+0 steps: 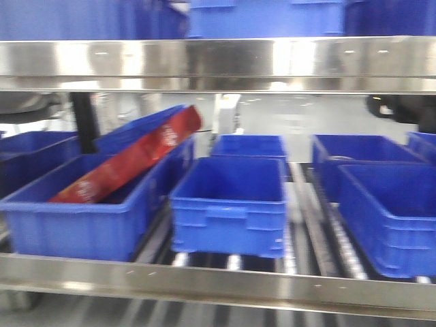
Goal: Place cylindrical capacitor in blue bin on shelf
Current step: 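Extend the left gripper over a blue bin on the shelf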
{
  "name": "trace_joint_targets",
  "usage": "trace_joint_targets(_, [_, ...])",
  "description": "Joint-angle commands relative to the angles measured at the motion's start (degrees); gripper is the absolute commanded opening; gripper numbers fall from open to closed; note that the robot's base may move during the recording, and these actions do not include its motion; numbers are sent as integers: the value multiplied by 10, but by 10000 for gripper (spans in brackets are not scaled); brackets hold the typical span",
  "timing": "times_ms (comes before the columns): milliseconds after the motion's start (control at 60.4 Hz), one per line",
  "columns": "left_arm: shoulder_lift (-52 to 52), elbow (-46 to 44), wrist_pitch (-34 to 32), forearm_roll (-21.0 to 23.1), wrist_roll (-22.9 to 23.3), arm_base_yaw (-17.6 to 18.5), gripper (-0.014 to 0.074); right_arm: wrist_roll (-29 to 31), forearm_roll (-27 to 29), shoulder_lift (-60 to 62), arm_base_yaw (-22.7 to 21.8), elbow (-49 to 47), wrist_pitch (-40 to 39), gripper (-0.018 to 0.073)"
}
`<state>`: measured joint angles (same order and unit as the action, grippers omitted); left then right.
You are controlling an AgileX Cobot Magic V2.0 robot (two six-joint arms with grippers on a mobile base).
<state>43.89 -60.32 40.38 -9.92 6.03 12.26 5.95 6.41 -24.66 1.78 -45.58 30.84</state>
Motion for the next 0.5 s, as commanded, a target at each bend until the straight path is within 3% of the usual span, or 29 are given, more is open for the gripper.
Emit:
trace_joint_targets(0, [-3,-4,-11,2,-1,3,-111,0,-2,2,0,-2,-13,-162])
trace_joint_targets(480, [-3,-4,-11,2,-1,3,-111,0,-2,2,0,-2,-13,-162])
